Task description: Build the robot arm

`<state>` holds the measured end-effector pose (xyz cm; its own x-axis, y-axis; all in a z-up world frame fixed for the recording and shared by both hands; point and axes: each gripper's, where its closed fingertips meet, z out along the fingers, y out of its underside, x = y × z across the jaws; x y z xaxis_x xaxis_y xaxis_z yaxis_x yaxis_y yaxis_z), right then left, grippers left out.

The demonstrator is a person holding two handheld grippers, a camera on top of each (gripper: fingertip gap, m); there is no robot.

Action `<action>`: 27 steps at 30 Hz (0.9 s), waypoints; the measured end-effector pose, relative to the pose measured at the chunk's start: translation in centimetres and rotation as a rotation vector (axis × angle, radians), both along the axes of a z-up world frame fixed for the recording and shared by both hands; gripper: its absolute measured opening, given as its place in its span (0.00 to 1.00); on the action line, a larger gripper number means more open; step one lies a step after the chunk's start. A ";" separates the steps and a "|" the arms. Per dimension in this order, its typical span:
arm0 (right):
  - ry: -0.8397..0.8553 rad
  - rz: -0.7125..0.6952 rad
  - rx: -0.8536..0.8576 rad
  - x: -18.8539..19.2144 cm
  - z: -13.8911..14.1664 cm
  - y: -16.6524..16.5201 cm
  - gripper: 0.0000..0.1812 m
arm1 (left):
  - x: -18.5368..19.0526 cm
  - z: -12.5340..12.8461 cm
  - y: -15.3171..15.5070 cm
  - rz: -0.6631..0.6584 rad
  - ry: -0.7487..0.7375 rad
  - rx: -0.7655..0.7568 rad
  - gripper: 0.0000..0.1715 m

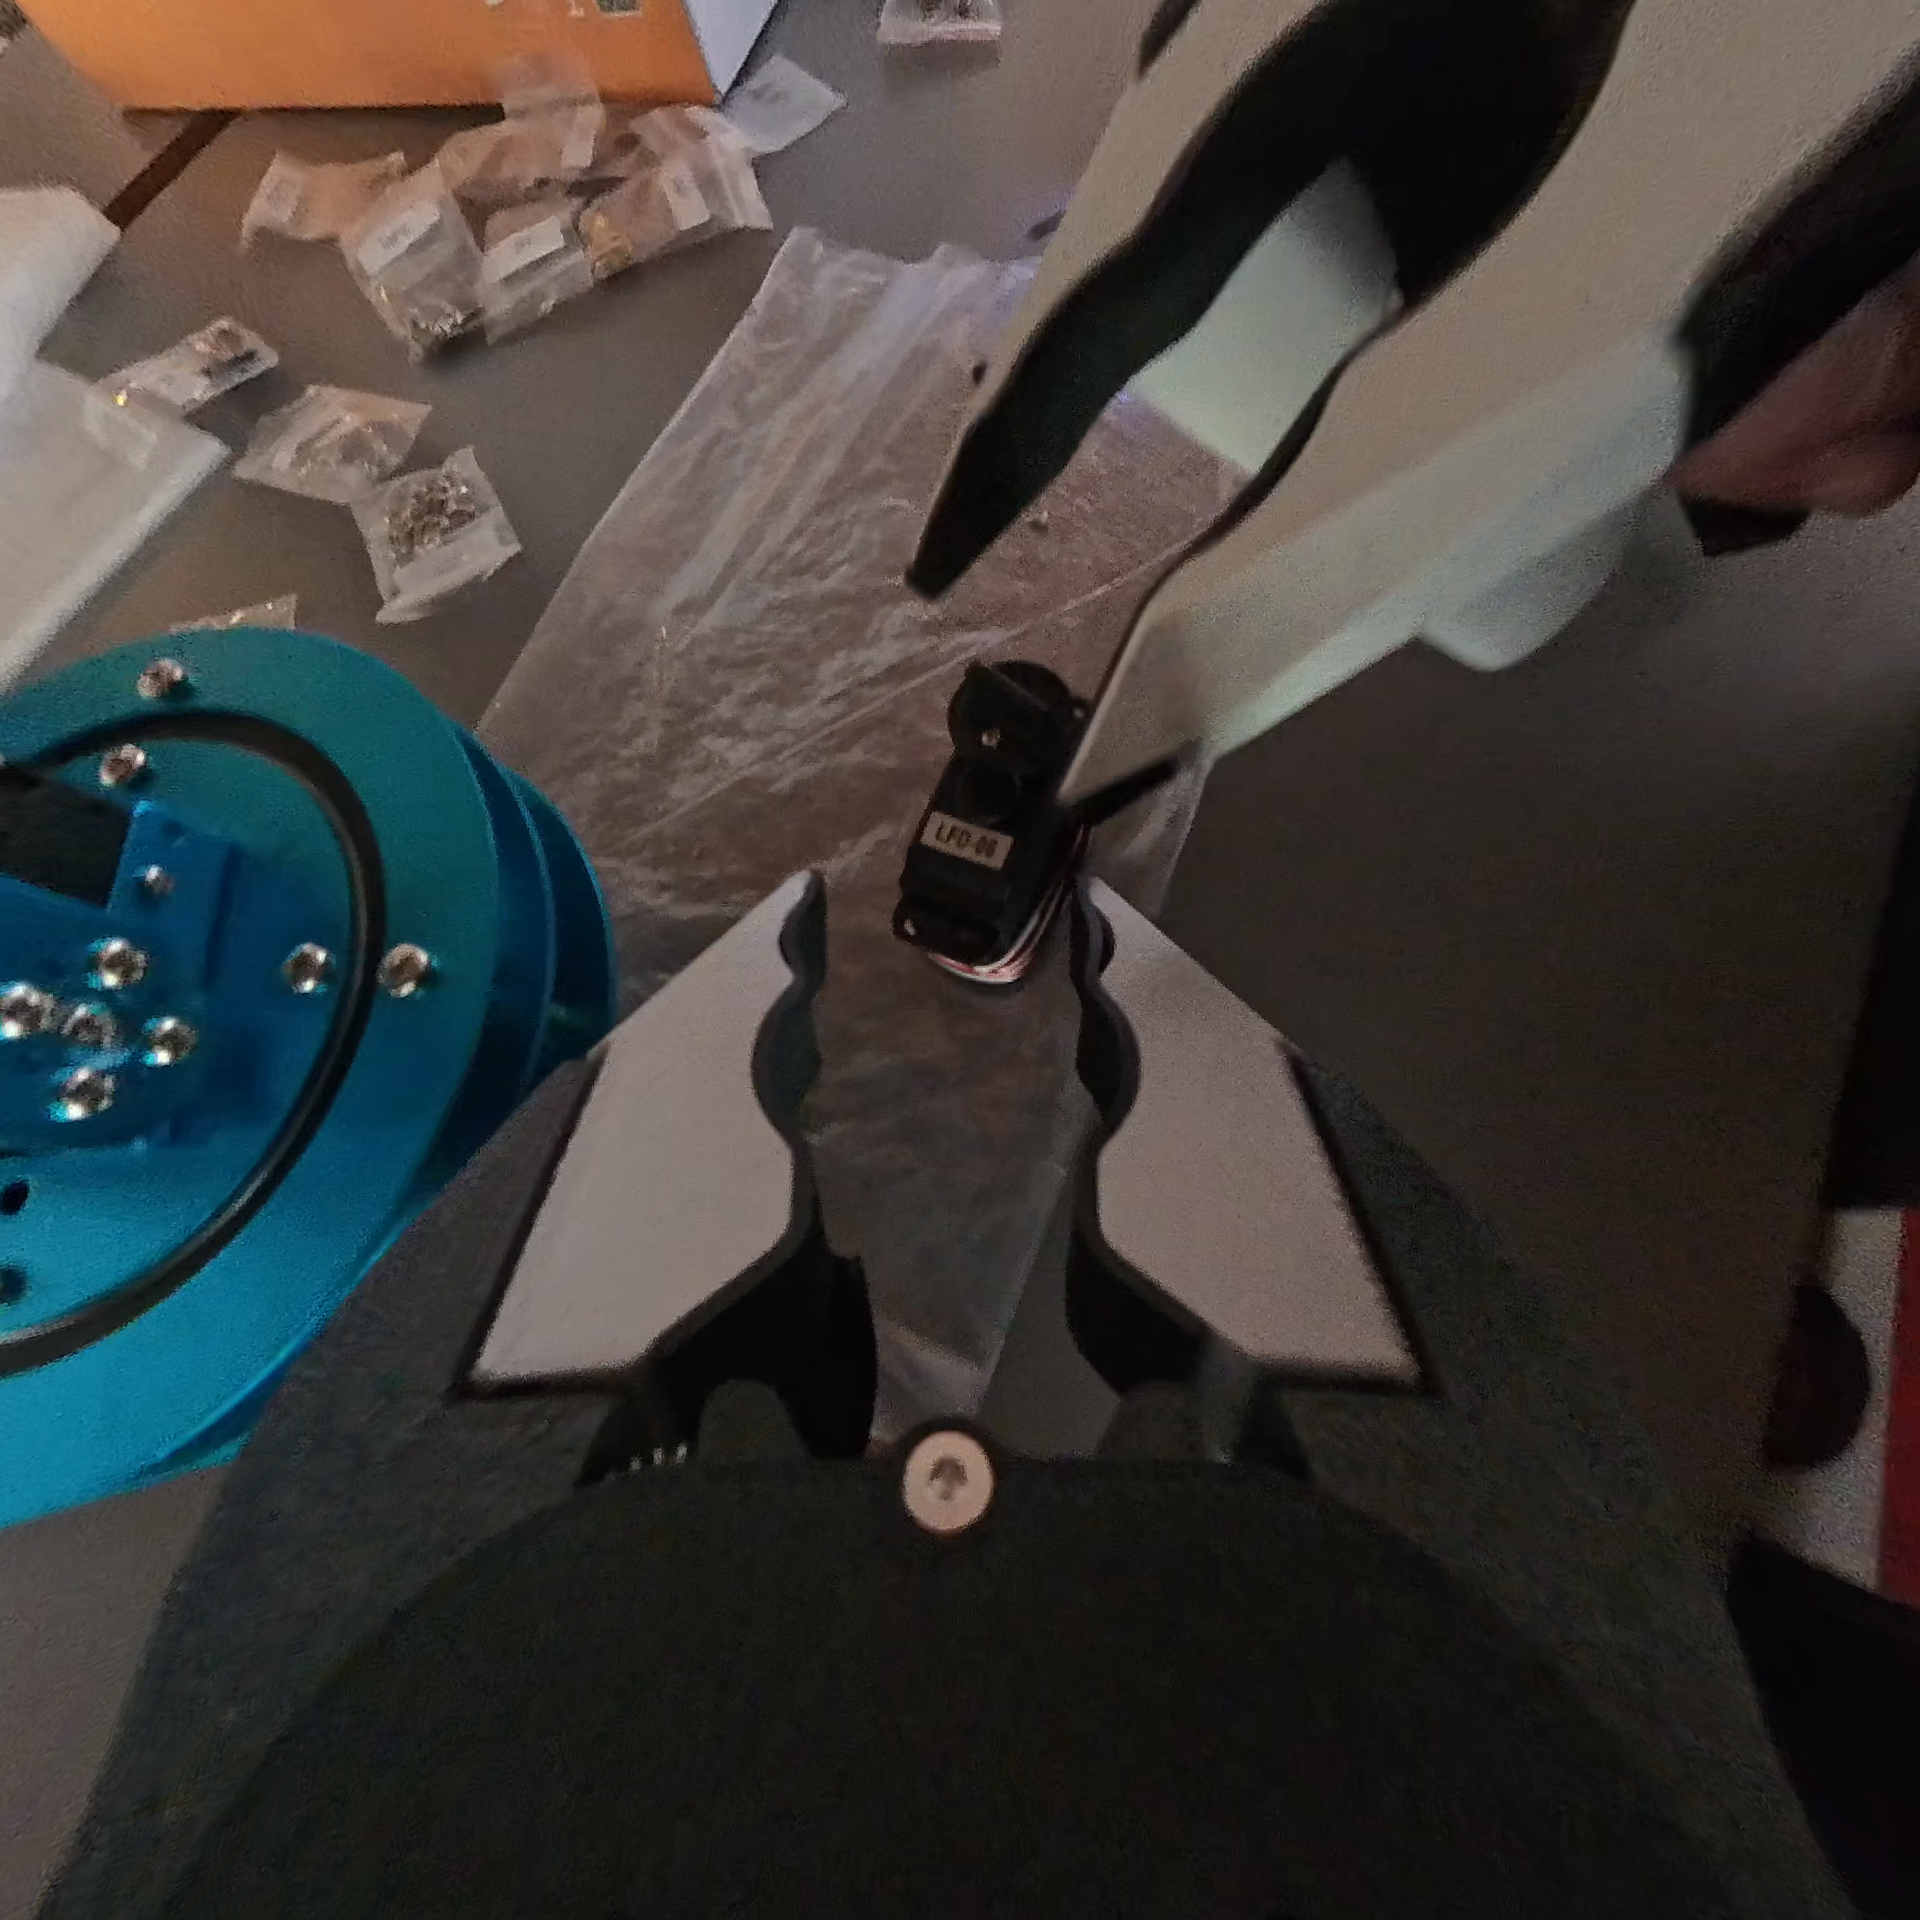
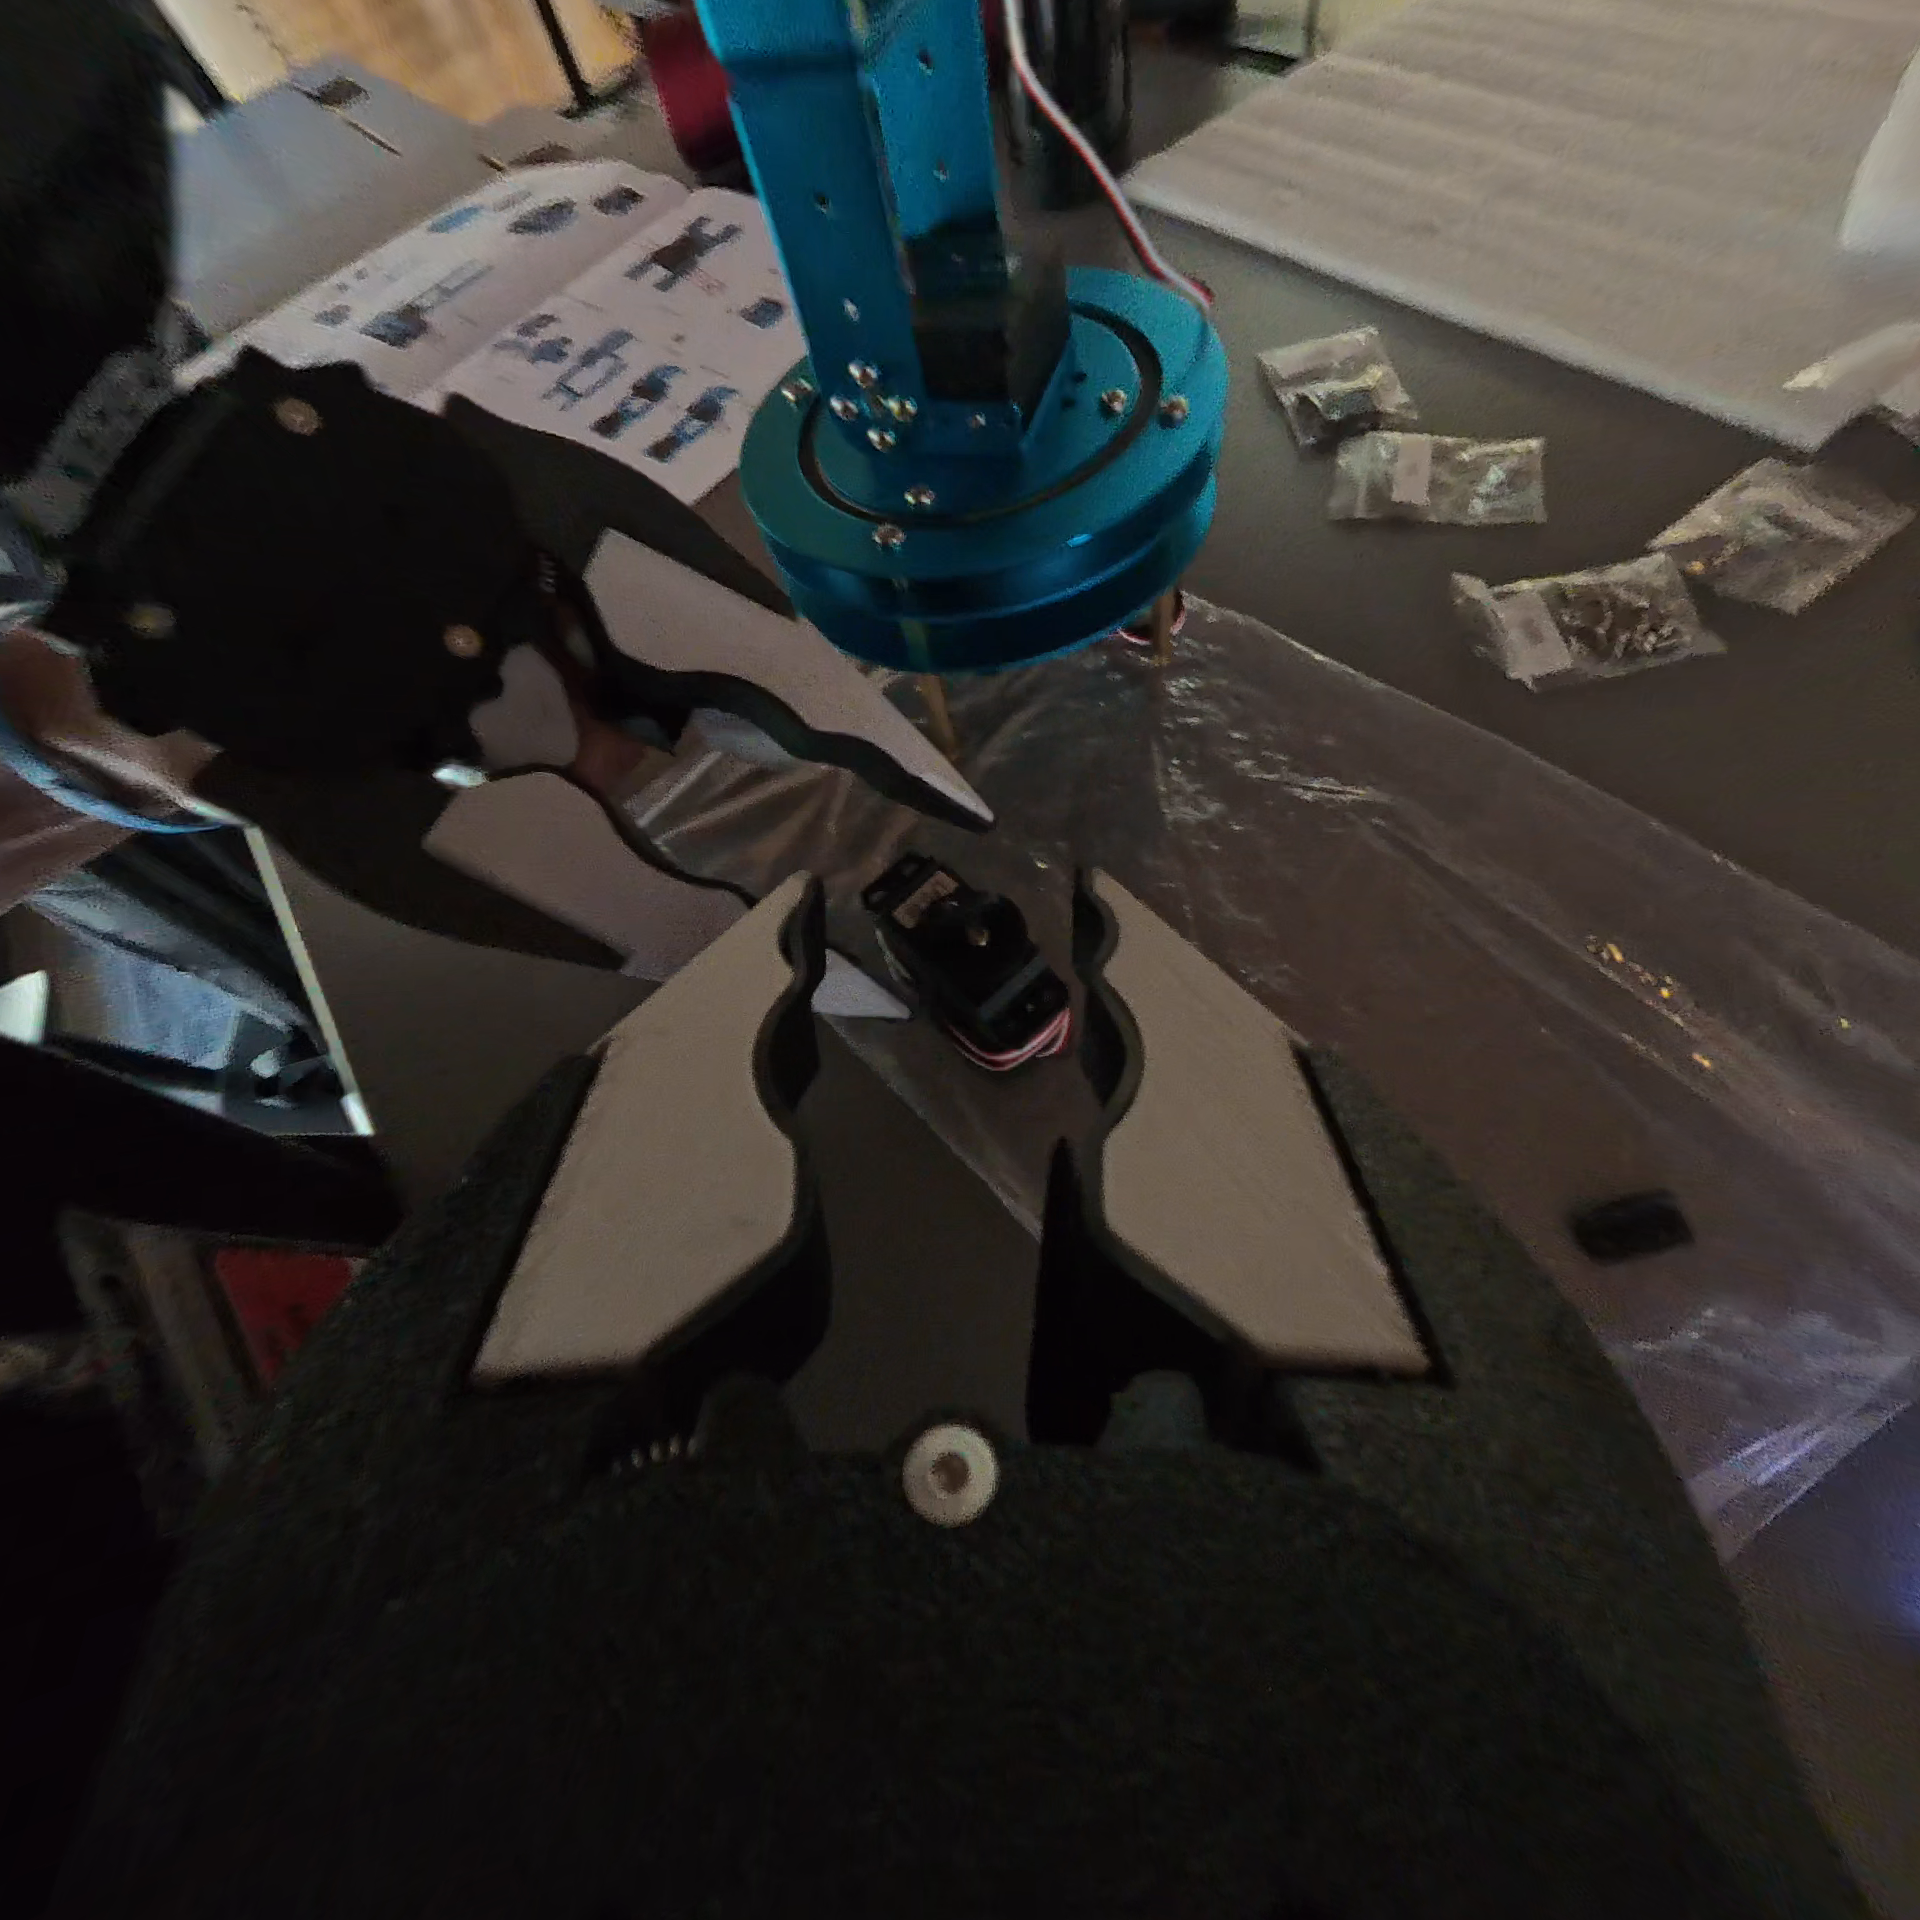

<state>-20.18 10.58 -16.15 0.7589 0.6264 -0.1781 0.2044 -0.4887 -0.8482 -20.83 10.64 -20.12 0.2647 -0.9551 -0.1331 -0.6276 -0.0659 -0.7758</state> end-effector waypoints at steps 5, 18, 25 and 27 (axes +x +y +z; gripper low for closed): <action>0.015 -0.048 -0.042 0.0 -1.2 -0.1 0.21 | 0.8 -0.3 -0.2 -0.056 -0.020 -0.016 0.16; 0.002 0.025 -0.040 0.2 -1.3 -0.1 0.11 | 0.9 -0.4 -0.6 -0.175 -0.015 -0.009 0.13; 0.014 -0.004 -0.045 0.8 -0.7 0.3 0.14 | 0.9 -0.4 -0.4 -0.155 -0.013 -0.032 0.13; -0.001 0.002 -0.007 1.0 0.2 0.1 0.08 | 0.9 -0.4 -0.3 -0.138 -0.014 -0.039 0.13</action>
<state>-19.21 10.64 -15.98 0.7577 0.6269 -0.1813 0.2066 -0.4939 -0.8446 -19.92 10.35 -20.54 0.1317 -0.9870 -0.0922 -0.6216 -0.0098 -0.7832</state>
